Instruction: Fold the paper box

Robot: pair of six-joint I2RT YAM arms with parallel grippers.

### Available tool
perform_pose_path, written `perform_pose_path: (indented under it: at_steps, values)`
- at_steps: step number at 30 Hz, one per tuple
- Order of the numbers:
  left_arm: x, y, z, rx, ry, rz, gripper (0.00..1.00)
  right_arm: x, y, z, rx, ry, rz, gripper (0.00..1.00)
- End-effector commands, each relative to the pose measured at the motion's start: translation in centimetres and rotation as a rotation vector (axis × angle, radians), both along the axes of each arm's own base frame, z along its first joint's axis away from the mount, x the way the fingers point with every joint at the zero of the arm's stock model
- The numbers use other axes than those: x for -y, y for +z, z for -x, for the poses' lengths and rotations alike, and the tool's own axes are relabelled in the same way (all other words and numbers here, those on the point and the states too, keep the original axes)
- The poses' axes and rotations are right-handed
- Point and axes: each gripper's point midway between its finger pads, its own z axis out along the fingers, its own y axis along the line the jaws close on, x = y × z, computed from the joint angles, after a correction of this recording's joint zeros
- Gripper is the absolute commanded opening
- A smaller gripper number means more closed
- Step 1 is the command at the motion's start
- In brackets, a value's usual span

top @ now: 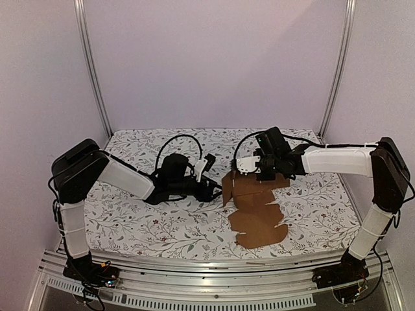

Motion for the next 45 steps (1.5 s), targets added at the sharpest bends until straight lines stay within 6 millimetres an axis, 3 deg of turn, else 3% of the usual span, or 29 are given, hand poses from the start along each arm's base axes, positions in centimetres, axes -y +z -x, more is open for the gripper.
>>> perform_pose_path:
  at_steps: [1, 9, 18, 24, 30, 33, 40, 45]
  values:
    - [-0.9, 0.7, -0.6, -0.052, 0.071, 0.013, 0.59, 1.3, -4.0, 2.4, -0.24, -0.026, 0.02, 0.04]
    - [-1.4, 2.1, 0.0, -0.161, 0.105, 0.075, 0.59, 1.3, -5.7, 1.4, -0.271, -0.086, 0.026, 0.0]
    - [-1.6, 4.0, 1.4, -0.202, 0.082, 0.162, 0.61, 1.6, -4.8, 0.2, -0.224, -0.133, 0.013, 0.0]
    - [-2.1, 3.9, 0.3, -0.325, 0.152, 0.215, 0.61, 1.9, -4.6, 0.1, -0.211, -0.141, 0.024, 0.0]
    - [-1.7, 6.1, 0.5, -0.412, 0.085, 0.393, 0.61, 1.9, -4.6, 0.0, -0.208, -0.143, 0.025, 0.0]
    - [-1.0, 4.6, 0.1, -0.461, 0.08, 0.366, 0.61, 1.8, -4.5, -0.1, -0.206, -0.145, 0.021, 0.0]
    - [-1.3, 0.8, -1.0, -0.517, 0.189, 0.234, 0.45, 1.9, -4.3, -0.2, -0.198, -0.155, 0.021, 0.0]
    - [-1.5, 1.1, -0.8, -0.459, 0.192, 0.181, 0.15, 2.1, -4.3, 0.3, -0.235, -0.15, 0.016, 0.08]
